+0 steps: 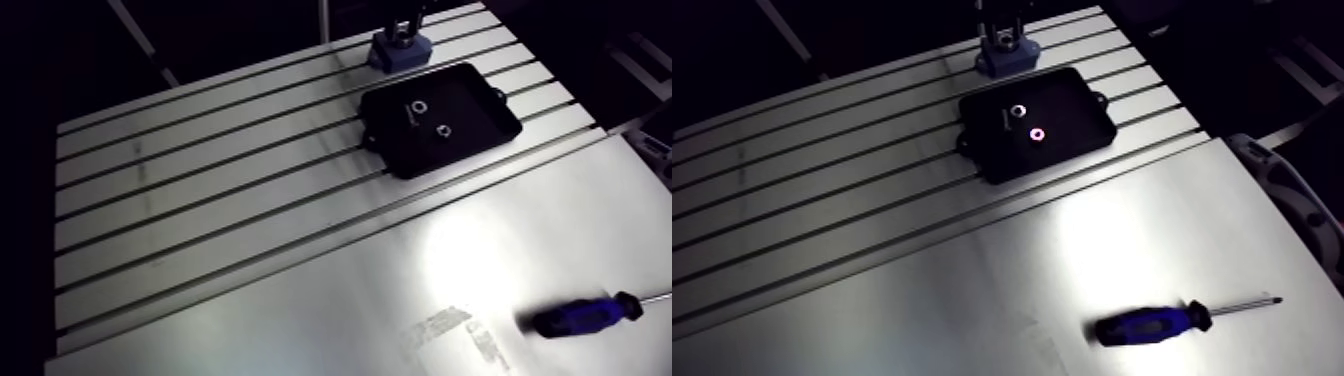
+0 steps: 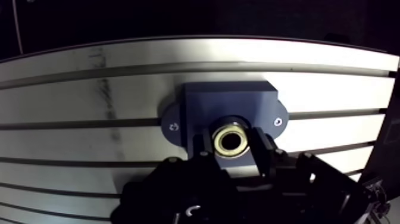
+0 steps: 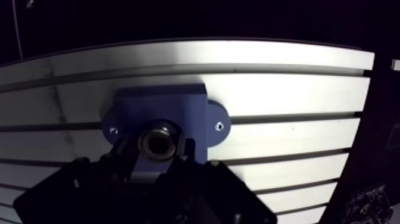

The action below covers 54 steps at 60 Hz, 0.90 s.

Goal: Pick up the bearing and press it into the housing until flush.

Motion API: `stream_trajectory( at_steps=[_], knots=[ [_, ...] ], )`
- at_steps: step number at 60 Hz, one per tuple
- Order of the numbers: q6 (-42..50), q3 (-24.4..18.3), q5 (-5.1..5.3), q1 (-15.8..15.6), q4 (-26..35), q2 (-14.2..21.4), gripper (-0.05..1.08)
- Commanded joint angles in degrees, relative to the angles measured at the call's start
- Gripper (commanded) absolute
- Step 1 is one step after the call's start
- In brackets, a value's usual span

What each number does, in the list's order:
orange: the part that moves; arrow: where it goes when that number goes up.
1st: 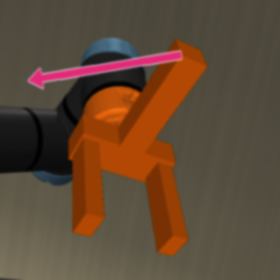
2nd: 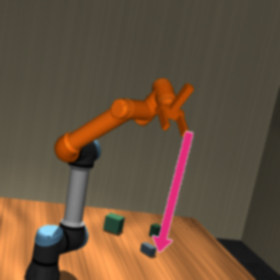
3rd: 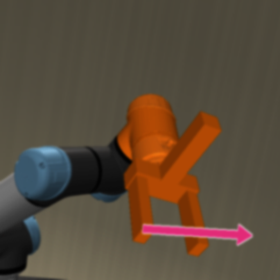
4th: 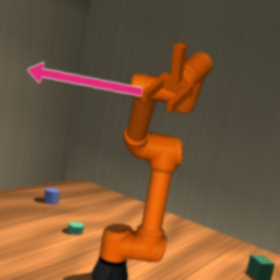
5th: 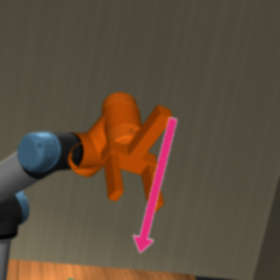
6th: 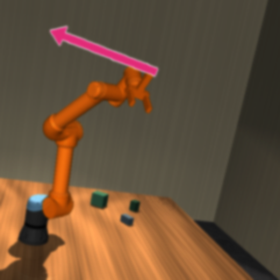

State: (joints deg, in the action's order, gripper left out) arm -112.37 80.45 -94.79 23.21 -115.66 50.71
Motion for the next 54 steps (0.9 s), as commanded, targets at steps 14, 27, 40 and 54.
stream_trajectory(
  at_steps=[14, 27, 40, 54],
  knots=[
    [0.0, -0.16, 0.0, 0.0, 0.03, -0.05, 0.59],
    [0.0, -0.07, 0.0, 0.0, -0.05, -0.05, 0.59],
    [-0.08, -0.07, 0.0, 0.09, -0.05, -0.05, 0.59],
    [-0.08, -0.07, 0.0, 0.09, -0.05, -0.05, 0.59]
  ],
)
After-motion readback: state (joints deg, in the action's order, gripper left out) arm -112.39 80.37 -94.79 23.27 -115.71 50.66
